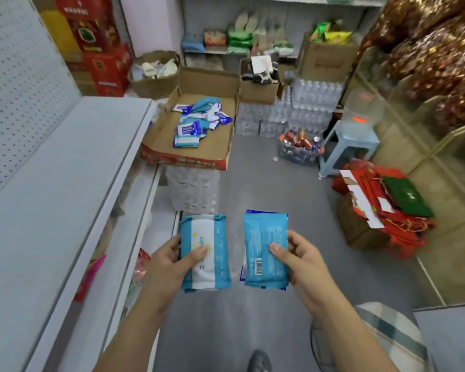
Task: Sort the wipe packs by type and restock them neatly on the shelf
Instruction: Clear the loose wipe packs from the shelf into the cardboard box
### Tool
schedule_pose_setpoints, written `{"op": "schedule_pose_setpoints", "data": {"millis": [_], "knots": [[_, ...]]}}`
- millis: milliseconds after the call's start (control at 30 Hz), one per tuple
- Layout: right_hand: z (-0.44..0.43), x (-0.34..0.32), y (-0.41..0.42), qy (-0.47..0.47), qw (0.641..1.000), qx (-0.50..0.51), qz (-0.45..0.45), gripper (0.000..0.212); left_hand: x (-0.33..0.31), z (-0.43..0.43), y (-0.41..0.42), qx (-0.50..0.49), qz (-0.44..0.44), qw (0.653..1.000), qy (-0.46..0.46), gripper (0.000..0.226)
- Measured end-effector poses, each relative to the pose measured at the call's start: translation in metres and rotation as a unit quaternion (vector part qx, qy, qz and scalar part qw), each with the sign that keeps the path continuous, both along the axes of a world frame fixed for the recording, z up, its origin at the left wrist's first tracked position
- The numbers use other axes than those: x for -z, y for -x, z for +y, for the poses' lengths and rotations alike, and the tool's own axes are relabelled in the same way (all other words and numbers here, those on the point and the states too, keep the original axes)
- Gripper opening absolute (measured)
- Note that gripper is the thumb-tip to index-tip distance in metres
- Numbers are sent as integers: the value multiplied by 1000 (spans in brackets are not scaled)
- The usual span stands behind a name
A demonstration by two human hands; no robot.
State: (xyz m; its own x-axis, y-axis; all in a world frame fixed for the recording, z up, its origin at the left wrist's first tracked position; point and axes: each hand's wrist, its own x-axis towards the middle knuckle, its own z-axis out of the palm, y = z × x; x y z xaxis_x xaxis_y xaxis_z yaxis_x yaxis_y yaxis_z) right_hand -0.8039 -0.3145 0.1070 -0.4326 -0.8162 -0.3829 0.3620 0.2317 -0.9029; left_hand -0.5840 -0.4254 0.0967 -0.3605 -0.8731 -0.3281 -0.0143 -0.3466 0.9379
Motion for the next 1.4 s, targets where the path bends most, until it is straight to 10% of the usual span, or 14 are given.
{"op": "schedule_pose_setpoints", "data": {"millis": [1033,1400], "knots": [[-412,-32,370,38,999,-13,23,26,-31,-389,368,-89,67,994,-16,63],[-619,4,486,24,996,-84,1,22,5,-564,474,-194,21,980,-32,23]]}}
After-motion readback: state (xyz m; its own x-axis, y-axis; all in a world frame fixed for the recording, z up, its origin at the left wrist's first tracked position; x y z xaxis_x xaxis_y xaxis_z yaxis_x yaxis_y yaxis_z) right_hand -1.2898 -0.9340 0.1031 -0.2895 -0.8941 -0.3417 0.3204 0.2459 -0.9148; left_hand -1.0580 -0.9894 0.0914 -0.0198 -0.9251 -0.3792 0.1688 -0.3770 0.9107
